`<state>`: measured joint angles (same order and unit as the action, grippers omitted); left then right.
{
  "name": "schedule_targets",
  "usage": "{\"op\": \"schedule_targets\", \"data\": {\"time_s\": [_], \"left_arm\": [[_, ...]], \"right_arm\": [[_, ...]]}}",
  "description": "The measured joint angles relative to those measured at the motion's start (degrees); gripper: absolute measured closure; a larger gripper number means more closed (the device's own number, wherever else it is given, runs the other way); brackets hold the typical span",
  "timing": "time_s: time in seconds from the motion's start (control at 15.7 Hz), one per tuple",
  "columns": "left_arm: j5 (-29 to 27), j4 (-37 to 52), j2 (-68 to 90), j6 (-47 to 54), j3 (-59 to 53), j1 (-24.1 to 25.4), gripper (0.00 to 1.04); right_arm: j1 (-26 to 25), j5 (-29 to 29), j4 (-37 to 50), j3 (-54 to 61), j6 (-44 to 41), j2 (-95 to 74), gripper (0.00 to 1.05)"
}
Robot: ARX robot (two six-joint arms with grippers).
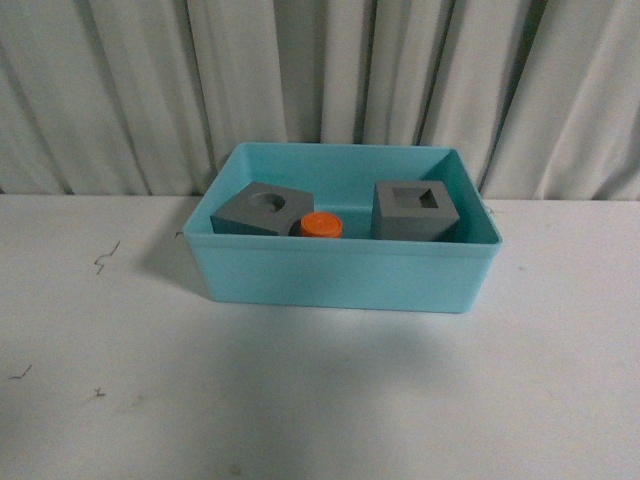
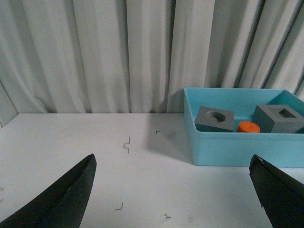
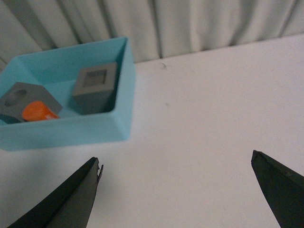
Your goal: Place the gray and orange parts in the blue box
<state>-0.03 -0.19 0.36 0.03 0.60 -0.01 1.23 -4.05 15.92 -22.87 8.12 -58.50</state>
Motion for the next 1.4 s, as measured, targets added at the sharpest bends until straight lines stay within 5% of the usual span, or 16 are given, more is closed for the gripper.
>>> {"op": "schedule_targets", "data": {"time_s": [0.06, 0.25, 0.64, 0.7, 0.83, 1.21, 1.4], "left_arm": [[0.0, 0.0, 0.0, 0.0, 0.0, 0.0, 0.07], [0.0, 0.0, 0.0, 0.0, 0.0, 0.0, 0.07], [0.0, 0.0, 0.0, 0.0, 0.0, 0.0, 0.07], [0.0, 0.0, 0.0, 0.0, 0.0, 0.0, 0.07], [0.0, 0.0, 0.0, 0.0, 0.0, 0.0, 0.07], [0.0, 0.0, 0.0, 0.0, 0.0, 0.0, 0.07], [0.0, 0.0, 0.0, 0.0, 0.0, 0.0, 0.07]], "right_arm": [[-0.5, 3.1, -10.5, 6.2, 2.8, 14.1, 0.06], [1.4, 6.0, -24.5, 10.1, 7.1, 29.6, 0.06], [-1.7, 4.3, -26.1, 10.0, 7.8, 31.9, 0.06], [-1.5, 4.0, -18.8, 12.0, 6.2, 32.3, 0.10], [-1.2, 4.0, -1.8, 19.7, -2.2, 38.6, 0.32], [-1.2, 4.1, -2.0, 22.2, -7.6, 44.5, 1.02], [-1.2, 4.1, -5.4, 22.2, -7.8, 47.9, 1.03]]}}
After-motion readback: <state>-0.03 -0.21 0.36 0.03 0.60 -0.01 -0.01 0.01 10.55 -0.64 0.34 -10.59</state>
